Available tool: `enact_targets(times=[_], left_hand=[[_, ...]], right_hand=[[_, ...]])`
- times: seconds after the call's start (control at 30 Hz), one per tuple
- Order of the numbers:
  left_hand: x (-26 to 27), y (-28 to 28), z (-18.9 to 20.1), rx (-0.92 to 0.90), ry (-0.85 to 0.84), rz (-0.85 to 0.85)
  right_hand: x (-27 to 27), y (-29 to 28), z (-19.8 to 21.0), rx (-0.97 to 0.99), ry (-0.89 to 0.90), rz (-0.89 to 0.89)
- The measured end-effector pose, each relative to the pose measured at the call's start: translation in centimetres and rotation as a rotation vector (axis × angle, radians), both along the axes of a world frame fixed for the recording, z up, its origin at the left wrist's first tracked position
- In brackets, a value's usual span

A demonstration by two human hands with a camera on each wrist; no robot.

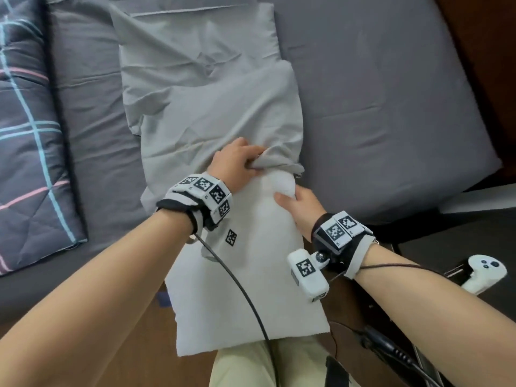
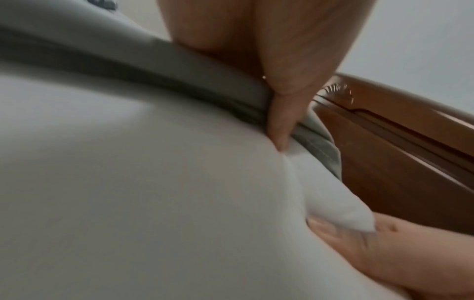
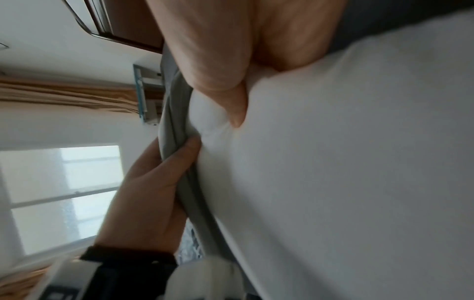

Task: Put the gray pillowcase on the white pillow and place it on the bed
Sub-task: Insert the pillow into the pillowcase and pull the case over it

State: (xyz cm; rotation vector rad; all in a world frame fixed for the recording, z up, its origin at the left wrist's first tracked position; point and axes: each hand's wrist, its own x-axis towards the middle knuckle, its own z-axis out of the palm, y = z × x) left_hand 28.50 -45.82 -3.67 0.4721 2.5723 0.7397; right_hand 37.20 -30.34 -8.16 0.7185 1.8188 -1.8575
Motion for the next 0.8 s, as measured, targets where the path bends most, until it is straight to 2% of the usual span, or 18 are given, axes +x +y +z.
enact_targets(times=[0.1, 0.2, 0.37, 0.53, 0.7, 0.73, 0.8], left_hand=[[-0.7, -0.2, 1.2, 0.163, -0.021, 0.103], [0.0, -0.2, 2.6, 0.198, -0.121, 0.035], [1.3, -0.6, 2.7, 0.163, -0.341, 0.006], [2.7, -0.4, 1.4, 0.215, -0.339, 0.067], [3.5, 0.6, 0.5, 0.192, -0.277, 0.023], [3.6, 0.9, 0.4, 0.169, -0.248, 0.004], [3.7, 1.6, 0.4, 0.153, -0.195, -0.019]], right_hand=[[-1.4, -0.8, 1.9, -0.011, 0.072, -0.094], [-2.9, -1.0, 3.2, -0.020, 0.093, -0.165], [-1.5, -0.1, 3.3, 0.137, 0.105, -0.059], [2.8, 2.5, 1.5, 0.092, -0.005, 0.005], [8.9, 4.6, -0.8, 0.153, -0.205, 0.388], [10.0, 4.3, -1.3, 0.183, -0.206, 0.392], [11.7, 3.3, -2.2, 0.270, -0.142, 0.270]])
